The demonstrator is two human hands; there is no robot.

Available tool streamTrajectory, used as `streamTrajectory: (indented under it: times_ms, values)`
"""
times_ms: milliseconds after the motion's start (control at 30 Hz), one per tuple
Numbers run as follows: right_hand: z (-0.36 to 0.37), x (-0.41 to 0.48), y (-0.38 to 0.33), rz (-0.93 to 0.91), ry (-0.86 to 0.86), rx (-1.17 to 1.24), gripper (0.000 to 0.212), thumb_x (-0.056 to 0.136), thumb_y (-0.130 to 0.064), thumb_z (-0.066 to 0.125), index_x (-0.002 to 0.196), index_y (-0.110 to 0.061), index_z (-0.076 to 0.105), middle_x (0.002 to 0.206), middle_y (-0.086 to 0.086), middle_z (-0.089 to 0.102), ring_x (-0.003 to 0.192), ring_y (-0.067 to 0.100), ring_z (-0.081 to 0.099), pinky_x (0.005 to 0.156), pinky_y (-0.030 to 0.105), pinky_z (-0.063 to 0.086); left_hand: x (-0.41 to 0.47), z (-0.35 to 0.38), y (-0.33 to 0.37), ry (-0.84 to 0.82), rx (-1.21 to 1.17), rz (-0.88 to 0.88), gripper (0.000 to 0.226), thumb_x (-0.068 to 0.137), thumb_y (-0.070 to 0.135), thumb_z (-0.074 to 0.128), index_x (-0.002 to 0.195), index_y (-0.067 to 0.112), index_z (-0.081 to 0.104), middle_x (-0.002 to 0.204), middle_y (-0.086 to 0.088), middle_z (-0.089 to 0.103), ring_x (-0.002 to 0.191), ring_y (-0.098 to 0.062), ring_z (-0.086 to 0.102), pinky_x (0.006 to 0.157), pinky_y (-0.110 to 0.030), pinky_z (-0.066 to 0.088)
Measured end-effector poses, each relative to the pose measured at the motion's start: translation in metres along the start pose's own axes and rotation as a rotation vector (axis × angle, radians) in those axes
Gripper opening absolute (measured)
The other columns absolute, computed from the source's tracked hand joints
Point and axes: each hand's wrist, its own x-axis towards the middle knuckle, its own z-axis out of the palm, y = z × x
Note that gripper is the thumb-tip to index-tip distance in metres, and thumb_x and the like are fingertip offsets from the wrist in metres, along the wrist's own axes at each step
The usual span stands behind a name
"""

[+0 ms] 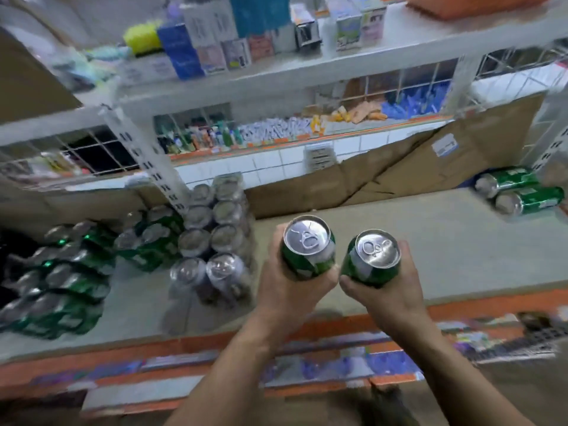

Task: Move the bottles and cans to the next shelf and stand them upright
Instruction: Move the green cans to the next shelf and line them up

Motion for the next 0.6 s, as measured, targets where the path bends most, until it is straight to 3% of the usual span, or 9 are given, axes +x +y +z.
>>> streamTrajectory:
  times_ms: [67, 133, 267, 333, 400, 500, 567, 600]
  values:
    - [0.053, -0.041, -0.019, -0.017, -0.013, -0.006, 0.062, 0.062, 0.005, 0.091, 0.093, -0.031, 0.052, 0.08, -0.009, 0.066, 0.069, -0.006, 0.063, 0.065, 0.019, 0.051, -0.028, -0.063, 0.001, 0.03, -0.021, 0.024, 0.05, 0.066, 0.009, 0.084, 0.107, 0.023, 0.06, 0.094, -0.002, 0.07, 0.085, -0.016, 0.066, 0.078, -0.043, 0.057]
    - [0.102, -0.083, -0.034, -0.037, -0.011, 0.015, 0.059, 0.063, 0.01, 0.088, 0.092, -0.028, 0.052, 0.077, -0.01, 0.065, 0.064, -0.01, 0.06, 0.063, 0.014, 0.049, -0.057, -0.131, -0.001, 0.058, -0.016, 0.028, 0.052, 0.067, 0.005, 0.084, 0.108, 0.026, 0.06, 0.094, 0.002, 0.072, 0.086, -0.016, 0.068, 0.077, -0.043, 0.057]
    - [0.187, -0.149, -0.053, -0.044, -0.109, 0.056, 0.063, 0.06, 0.013, 0.088, 0.096, -0.026, 0.054, 0.077, -0.019, 0.072, 0.065, -0.004, 0.064, 0.06, 0.019, 0.052, -0.115, -0.258, -0.013, 0.163, -0.013, 0.014, 0.047, 0.069, 0.007, 0.083, 0.105, 0.027, 0.06, 0.089, 0.0, 0.07, 0.083, -0.026, 0.067, 0.077, -0.054, 0.056]
    - [0.225, -0.171, -0.056, -0.052, -0.176, 0.066, 0.058, 0.056, 0.002, 0.09, 0.099, -0.018, 0.057, 0.076, -0.006, 0.072, 0.064, 0.007, 0.064, 0.058, 0.023, 0.051, -0.135, -0.305, -0.026, 0.219, -0.02, -0.013, 0.049, 0.07, -0.004, 0.084, 0.102, 0.025, 0.06, 0.086, -0.001, 0.069, 0.08, -0.024, 0.067, 0.077, -0.052, 0.055]
    - [0.259, -0.186, -0.057, -0.077, -0.205, 0.059, 0.054, 0.056, -0.003, 0.086, 0.101, -0.012, 0.059, 0.079, -0.002, 0.07, 0.066, 0.009, 0.062, 0.06, 0.023, 0.051, -0.148, -0.335, -0.046, 0.254, -0.018, -0.04, 0.051, 0.071, -0.012, 0.083, 0.101, 0.022, 0.06, 0.085, 0.001, 0.069, 0.078, -0.019, 0.066, 0.076, -0.048, 0.054]
    - [0.296, -0.195, -0.052, -0.092, -0.256, 0.0, 0.055, 0.062, 0.01, 0.087, 0.101, -0.018, 0.06, 0.088, 0.0, 0.071, 0.074, 0.008, 0.064, 0.066, 0.018, 0.051, -0.153, -0.355, -0.073, 0.294, -0.046, -0.096, 0.053, 0.066, 0.003, 0.084, 0.101, 0.036, 0.063, 0.09, 0.003, 0.071, 0.083, -0.015, 0.067, 0.08, -0.041, 0.056]
    - [0.315, -0.192, -0.041, -0.069, -0.28, -0.051, 0.054, 0.062, 0.005, 0.09, 0.1, -0.02, 0.061, 0.09, 0.002, 0.072, 0.078, 0.013, 0.067, 0.068, 0.026, 0.054, -0.148, -0.361, -0.091, 0.353, -0.06, -0.107, 0.053, 0.06, 0.013, 0.086, 0.102, 0.036, 0.065, 0.094, 0.004, 0.072, 0.086, -0.011, 0.066, 0.083, -0.031, 0.055]
    - [0.322, -0.188, -0.036, -0.051, -0.274, -0.071, 0.054, 0.06, -0.001, 0.092, 0.099, -0.021, 0.061, 0.089, 0.001, 0.073, 0.079, 0.015, 0.068, 0.07, 0.032, 0.055, -0.142, -0.363, -0.101, 0.36, -0.064, -0.123, 0.054, 0.057, 0.019, 0.087, 0.106, 0.029, 0.065, 0.099, -0.001, 0.073, 0.089, -0.011, 0.066, 0.086, -0.032, 0.055]
